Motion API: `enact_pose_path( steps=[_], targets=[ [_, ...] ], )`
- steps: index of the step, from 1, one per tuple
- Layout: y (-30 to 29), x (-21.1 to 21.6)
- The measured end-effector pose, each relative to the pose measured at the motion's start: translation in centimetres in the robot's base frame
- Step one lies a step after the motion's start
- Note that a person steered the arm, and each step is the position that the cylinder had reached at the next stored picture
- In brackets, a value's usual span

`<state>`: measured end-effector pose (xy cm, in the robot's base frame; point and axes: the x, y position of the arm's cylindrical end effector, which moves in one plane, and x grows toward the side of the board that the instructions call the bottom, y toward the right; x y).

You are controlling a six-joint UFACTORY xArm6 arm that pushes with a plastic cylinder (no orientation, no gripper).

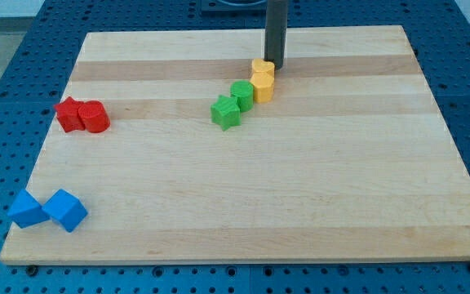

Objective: Point your arm to the left of the yellow heart

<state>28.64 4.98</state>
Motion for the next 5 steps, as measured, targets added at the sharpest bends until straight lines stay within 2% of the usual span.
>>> enact_pose_path(
  steps=[2, 4, 5],
  targets=[
    [-1.9, -2.4],
    [-11.9, -2.2],
    [-12.6, -1.5]
  ],
)
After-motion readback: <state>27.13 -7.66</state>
